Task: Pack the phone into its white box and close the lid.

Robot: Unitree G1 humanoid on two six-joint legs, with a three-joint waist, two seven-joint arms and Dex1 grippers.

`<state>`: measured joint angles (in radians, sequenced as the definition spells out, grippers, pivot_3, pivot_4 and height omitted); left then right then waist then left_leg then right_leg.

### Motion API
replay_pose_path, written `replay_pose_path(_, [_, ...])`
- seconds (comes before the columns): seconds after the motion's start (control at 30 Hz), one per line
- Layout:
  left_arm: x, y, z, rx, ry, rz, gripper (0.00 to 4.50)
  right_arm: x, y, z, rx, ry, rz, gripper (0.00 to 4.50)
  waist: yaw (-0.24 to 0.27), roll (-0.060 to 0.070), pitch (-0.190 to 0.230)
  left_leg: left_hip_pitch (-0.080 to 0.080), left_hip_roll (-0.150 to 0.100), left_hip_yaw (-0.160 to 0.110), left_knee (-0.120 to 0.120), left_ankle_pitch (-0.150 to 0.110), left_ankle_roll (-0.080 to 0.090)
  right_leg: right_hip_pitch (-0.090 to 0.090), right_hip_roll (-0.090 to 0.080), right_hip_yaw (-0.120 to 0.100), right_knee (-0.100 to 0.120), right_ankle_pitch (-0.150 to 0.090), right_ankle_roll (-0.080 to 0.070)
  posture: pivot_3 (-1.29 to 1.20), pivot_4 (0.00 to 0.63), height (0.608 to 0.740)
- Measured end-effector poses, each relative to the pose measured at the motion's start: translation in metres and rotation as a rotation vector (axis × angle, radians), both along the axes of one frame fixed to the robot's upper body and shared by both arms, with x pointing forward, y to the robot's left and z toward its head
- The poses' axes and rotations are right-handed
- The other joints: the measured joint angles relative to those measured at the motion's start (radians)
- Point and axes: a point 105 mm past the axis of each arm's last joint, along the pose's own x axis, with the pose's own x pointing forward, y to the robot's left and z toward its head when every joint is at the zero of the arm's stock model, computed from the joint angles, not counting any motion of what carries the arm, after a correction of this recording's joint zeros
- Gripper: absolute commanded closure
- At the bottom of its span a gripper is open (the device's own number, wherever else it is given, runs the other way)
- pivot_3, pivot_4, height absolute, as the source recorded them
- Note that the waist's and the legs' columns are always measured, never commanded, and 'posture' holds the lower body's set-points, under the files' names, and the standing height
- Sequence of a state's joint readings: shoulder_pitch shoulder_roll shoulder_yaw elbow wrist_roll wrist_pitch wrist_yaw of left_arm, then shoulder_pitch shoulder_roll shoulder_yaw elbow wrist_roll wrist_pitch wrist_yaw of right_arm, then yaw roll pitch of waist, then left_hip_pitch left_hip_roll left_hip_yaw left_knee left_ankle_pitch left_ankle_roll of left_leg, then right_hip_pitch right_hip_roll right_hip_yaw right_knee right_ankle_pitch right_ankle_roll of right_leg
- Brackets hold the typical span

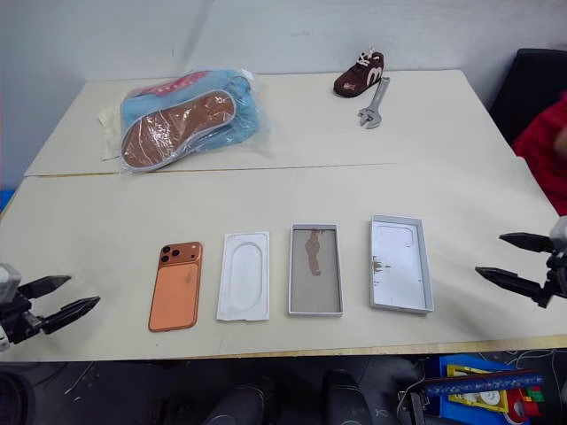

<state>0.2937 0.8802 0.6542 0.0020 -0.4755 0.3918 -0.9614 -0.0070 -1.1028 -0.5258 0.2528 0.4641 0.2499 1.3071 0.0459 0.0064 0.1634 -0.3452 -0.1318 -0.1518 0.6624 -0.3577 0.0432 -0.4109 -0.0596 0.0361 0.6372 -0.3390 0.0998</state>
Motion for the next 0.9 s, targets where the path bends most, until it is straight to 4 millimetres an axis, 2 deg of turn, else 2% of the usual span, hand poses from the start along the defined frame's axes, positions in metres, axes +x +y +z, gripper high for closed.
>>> replay_pose_path(0.7, [0.004, -0.012, -0.008, -0.029, 0.059, -0.026, 0.01, 0.007, 0.015, 0.006, -0.022, -0.045, 0.000, 0.00, 0.001, 0.000, 0.000, 0.000, 0.000, 0.000, 0.000, 0.000, 0.000, 0.000, 0.000, 0.000, 0.000, 0.000, 0.000, 0.00, 0.150, 0.740])
replay_pose_path(0.8, [0.010, -0.022, -0.003, -0.088, 0.078, -0.045, 0.01, 0.006, 0.028, 0.011, -0.020, -0.056, 0.043, 0.00, 0.001, 0.000, 0.000, 0.000, 0.000, 0.000, 0.000, 0.000, 0.000, 0.000, 0.000, 0.000, 0.001, 0.000, 0.000, 0.00, 0.150, 0.740])
replay_pose_path(0.9, [0.019, -0.049, 0.015, -0.190, 0.098, -0.143, 0.01, 0.002, 0.057, 0.019, -0.005, -0.048, 0.144, 0.00, 0.003, 0.000, 0.000, -0.001, 0.000, -0.001, 0.001, 0.000, 0.000, 0.000, 0.000, 0.000, 0.001, 0.000, 0.000, 0.00, 0.150, 0.740])
